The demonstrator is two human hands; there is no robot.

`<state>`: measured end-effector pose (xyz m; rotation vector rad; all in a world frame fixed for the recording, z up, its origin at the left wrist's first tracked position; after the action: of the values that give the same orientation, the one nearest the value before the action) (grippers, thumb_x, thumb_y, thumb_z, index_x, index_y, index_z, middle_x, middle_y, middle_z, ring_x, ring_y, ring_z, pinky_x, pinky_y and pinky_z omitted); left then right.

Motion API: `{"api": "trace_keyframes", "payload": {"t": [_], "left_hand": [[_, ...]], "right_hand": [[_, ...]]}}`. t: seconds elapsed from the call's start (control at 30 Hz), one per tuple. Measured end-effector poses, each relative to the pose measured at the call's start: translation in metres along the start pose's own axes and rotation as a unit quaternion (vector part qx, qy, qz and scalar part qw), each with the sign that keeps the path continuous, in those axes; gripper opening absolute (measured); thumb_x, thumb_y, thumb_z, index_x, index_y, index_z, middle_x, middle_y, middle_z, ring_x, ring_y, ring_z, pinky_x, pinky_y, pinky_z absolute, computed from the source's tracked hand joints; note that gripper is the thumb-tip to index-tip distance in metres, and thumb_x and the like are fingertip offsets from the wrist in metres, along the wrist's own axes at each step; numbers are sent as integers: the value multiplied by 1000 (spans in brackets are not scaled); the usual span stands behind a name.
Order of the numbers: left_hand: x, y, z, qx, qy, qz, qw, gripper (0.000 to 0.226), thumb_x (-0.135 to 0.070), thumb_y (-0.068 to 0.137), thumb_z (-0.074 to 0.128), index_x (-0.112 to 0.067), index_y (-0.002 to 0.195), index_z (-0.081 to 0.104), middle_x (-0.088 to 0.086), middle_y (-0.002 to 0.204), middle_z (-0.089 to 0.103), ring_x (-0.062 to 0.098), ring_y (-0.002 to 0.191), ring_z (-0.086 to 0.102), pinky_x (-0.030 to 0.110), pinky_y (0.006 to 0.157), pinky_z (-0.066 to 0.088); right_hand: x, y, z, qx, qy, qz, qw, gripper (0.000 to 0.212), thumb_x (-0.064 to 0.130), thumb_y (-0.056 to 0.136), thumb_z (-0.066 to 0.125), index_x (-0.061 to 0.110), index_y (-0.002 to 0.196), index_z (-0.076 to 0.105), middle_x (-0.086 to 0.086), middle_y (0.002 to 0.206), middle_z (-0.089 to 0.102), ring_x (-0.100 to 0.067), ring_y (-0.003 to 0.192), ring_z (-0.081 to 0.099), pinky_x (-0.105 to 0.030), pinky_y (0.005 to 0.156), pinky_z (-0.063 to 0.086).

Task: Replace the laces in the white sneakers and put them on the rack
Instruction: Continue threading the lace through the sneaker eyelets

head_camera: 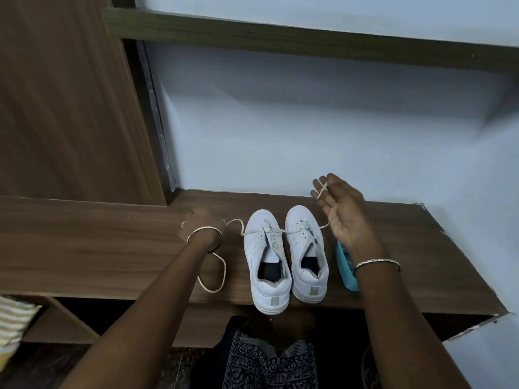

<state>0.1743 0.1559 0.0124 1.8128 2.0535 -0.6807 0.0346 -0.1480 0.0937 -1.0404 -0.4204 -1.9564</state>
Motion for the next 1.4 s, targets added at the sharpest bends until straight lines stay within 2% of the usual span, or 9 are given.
{"api": "trace_keyframes", "payload": {"t": [0.23, 0.5, 0.63, 0.77, 0.87, 1.0, 1.13, 1.27, 1.4], "left_hand": [[-36, -18, 36, 75, -135, 105, 982, 35, -32, 82, 71, -17, 54, 57, 11, 62, 61, 32, 69, 64, 27, 56, 43], [-59, -37, 82, 170, -122, 164, 964, 26, -34, 68, 84, -20, 79, 65, 5, 90, 68, 22, 83, 66, 25, 68, 46], [-63, -41, 90, 171, -89, 201, 960, 41, -43, 61, 84, -15, 85, 66, 1, 76, 60, 20, 70, 60, 23, 54, 36], [-57, -39, 95, 157, -104, 202, 961, 43, -38, 67, 84, -13, 99, 66, 0, 84, 61, 18, 77, 62, 27, 68, 45], [-51, -35, 96, 137, -171, 168, 961, 17, -33, 82, 74, -19, 83, 65, -6, 73, 57, 16, 71, 60, 26, 66, 43], [-31, -29, 106, 153, -308, 55, 937, 22, -13, 80, 74, -15, 59, 69, 12, 73, 68, 17, 66, 56, 32, 68, 46], [-24, -33, 117, 209, -411, -45, 886, 22, 7, 80, 66, -11, 75, 77, 4, 58, 66, 14, 55, 59, 24, 60, 49], [-19, -33, 129, 257, -431, -85, 861, 34, 13, 79, 58, -15, 71, 75, 15, 88, 66, 26, 83, 57, 33, 75, 46], [-19, -35, 133, 275, -430, -96, 855, 32, 13, 82, 54, -14, 79, 70, 8, 76, 64, 24, 76, 55, 27, 66, 42]], "right_hand": [[-68, -15, 8, -30, -145, 49, 988, 31, -14, 90, 59, -5, 119, 50, -42, 118, 56, -46, 105, 66, -50, 95, 52], [-123, -22, 9, 5, -212, 150, 966, 17, 16, 96, 65, 0, 100, 61, -17, 91, 73, -19, 70, 73, -25, 66, 61], [-136, -14, 19, 18, -209, 163, 964, 12, 18, 99, 60, 10, 91, 59, -9, 85, 71, -13, 71, 67, -17, 63, 56], [-137, 1, 14, -3, -285, 111, 952, 13, 17, 93, 69, 11, 82, 64, -2, 67, 60, -7, 53, 50, -15, 45, 41], [-138, 7, 3, -28, -301, 89, 949, 12, 14, 92, 70, 6, 84, 65, -4, 62, 56, -7, 46, 46, -18, 46, 40], [-148, 8, -3, -31, -298, 84, 950, 11, 2, 93, 65, -2, 84, 62, -17, 71, 66, -19, 56, 62, -26, 57, 57], [-153, 6, -8, -49, -298, 71, 951, 18, -15, 86, 63, 1, 80, 58, -19, 80, 65, -24, 67, 68, -27, 60, 61], [-154, 3, -14, -81, -271, 51, 958, 17, -18, 82, 65, -3, 84, 57, -24, 84, 65, -26, 68, 70, -27, 59, 60], [-153, 0, -21, -115, -251, 12, 961, 17, -15, 81, 68, -3, 89, 59, -18, 79, 68, -20, 61, 70, -27, 59, 59]]}}
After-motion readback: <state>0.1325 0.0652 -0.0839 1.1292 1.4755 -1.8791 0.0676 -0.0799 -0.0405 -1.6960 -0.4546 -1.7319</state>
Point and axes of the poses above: each hand's wrist, its own y-axis towards the middle knuckle, its own z-axis out of the palm, x = y × z, the point moved 10 cm from there along y, towards the middle knuckle
